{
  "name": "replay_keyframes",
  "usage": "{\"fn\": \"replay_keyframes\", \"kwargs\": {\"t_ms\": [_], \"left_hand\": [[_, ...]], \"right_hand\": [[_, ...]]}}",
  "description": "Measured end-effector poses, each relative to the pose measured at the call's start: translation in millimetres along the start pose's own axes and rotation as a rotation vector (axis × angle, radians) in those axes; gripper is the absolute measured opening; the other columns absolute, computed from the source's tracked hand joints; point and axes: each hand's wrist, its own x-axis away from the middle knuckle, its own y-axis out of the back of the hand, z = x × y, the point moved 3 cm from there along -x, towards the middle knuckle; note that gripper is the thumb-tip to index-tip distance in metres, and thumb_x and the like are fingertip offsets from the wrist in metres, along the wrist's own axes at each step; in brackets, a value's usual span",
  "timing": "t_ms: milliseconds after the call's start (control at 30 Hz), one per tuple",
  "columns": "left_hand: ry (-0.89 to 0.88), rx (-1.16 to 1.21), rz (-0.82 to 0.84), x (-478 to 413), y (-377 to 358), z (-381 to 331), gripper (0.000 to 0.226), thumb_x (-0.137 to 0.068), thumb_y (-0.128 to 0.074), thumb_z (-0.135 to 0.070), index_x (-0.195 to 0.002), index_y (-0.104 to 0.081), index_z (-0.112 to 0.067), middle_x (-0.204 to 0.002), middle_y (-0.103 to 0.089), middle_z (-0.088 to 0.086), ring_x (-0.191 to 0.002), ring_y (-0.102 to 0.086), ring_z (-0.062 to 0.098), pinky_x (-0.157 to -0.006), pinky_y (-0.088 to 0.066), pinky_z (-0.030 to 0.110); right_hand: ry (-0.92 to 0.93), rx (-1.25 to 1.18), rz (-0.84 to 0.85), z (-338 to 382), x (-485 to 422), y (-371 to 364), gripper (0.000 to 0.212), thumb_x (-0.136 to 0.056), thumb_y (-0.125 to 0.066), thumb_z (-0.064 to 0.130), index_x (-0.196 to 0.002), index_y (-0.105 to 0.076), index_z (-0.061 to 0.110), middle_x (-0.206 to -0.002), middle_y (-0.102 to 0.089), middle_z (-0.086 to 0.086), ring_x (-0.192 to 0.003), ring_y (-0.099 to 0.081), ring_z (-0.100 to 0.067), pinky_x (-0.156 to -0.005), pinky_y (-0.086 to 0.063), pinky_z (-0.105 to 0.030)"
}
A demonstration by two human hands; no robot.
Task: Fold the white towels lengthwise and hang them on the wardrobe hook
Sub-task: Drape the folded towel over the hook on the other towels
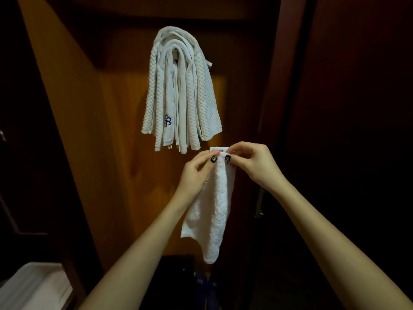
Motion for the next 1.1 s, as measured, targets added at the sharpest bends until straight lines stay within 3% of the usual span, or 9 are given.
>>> {"fn": "replay_keyframes", "kwargs": {"t_ms": [133,267,433,600,733,833,900,967,1100], "left_hand": [[0.056,0.114,-0.017,1,-1,4,0.028,-0.092,-0.059,-0.013,-0.119,-0.065,-0.005,-0.116,-0.067,0.000,-0.112,-0.060,0.007,-0.090,-0.045,0.015],[0.175,0.193,-0.041,0,-7,11,0.031,-0.086,-0.067,-0.007,-0.116,-0.063,-0.012,-0.100,-0.073,-0.001,-0.093,-0.069,0.014,-0.078,-0.054,0.020],[0.158,0.179,-0.080,-6,-13,8,0.026,-0.087,-0.064,-0.001,-0.103,-0.061,-0.021,-0.103,-0.067,0.001,-0.088,-0.069,0.011,-0.071,-0.053,0.018],[0.097,0.187,-0.243,-24,1,-2,0.034,-0.087,-0.062,0.004,-0.111,-0.049,-0.016,-0.109,-0.065,0.004,-0.100,-0.063,0.020,-0.084,-0.055,0.036],[-0.045,0.151,-0.045,-32,-1,-13,0.068,-0.089,-0.059,0.003,-0.132,-0.038,-0.044,-0.130,-0.049,-0.033,-0.123,-0.052,0.005,-0.098,-0.048,0.030],[-0.097,-0.061,0.161,-34,-4,-6,0.065,-0.090,-0.062,-0.007,-0.136,-0.037,-0.046,-0.137,-0.036,-0.037,-0.134,-0.029,-0.010,-0.107,-0.029,0.011],[-0.055,-0.086,0.220,-31,-7,5,0.051,-0.089,-0.064,-0.009,-0.132,-0.050,-0.033,-0.134,-0.049,-0.025,-0.130,-0.040,-0.006,-0.109,-0.034,0.019],[-0.013,-0.042,0.179,-32,-10,8,0.039,-0.089,-0.064,-0.007,-0.125,-0.060,-0.021,-0.127,-0.059,-0.011,-0.123,-0.051,-0.001,-0.105,-0.041,0.022],[0.004,0.021,0.074,-46,-10,3,0.040,-0.091,-0.060,-0.005,-0.129,-0.058,-0.016,-0.130,-0.055,-0.009,-0.125,-0.047,-0.002,-0.097,-0.039,0.009]], "right_hand": [[0.102,0.191,-0.047,5,-7,-6,0.006,-0.087,-0.070,0.014,-0.090,-0.073,0.011,-0.085,-0.056,0.006,-0.075,-0.052,-0.001,-0.068,-0.040,-0.014],[0.061,0.206,-0.048,2,-10,-9,0.005,-0.087,-0.068,0.011,-0.086,-0.071,0.006,-0.114,-0.054,0.000,-0.106,-0.051,-0.004,-0.087,-0.041,-0.014],[0.040,0.079,-0.081,-7,-13,-11,0.009,-0.086,-0.069,0.013,-0.092,-0.063,0.016,-0.111,-0.058,0.001,-0.097,-0.056,-0.003,-0.077,-0.042,-0.008],[-0.162,-0.230,0.054,-32,-2,-15,0.075,-0.086,-0.072,0.021,-0.147,-0.029,0.028,-0.106,-0.068,0.010,-0.103,-0.065,-0.009,-0.087,-0.055,-0.027],[-0.062,-0.305,0.086,-39,5,-19,0.081,-0.090,-0.065,0.006,-0.148,-0.022,0.043,-0.120,-0.065,0.019,-0.100,-0.069,-0.026,-0.083,-0.059,-0.044],[-0.029,-0.358,0.012,-33,0,-14,0.084,-0.091,-0.064,0.008,-0.148,-0.018,0.049,-0.131,-0.061,0.002,-0.097,-0.070,-0.028,-0.078,-0.059,-0.044],[-0.003,-0.314,-0.017,-30,-4,-9,0.086,-0.092,-0.063,0.010,-0.147,-0.014,0.054,-0.127,-0.062,-0.003,-0.087,-0.069,-0.032,-0.071,-0.059,-0.049],[0.024,-0.298,-0.025,-29,-6,-6,0.085,-0.093,-0.062,0.011,-0.147,-0.012,0.054,-0.125,-0.063,0.011,-0.081,-0.066,-0.032,-0.067,-0.058,-0.048],[0.006,-0.333,0.021,-32,1,-8,0.082,-0.095,-0.061,0.017,-0.145,-0.010,0.055,-0.136,-0.036,0.045,-0.108,-0.063,-0.010,-0.085,-0.058,-0.036]]}}
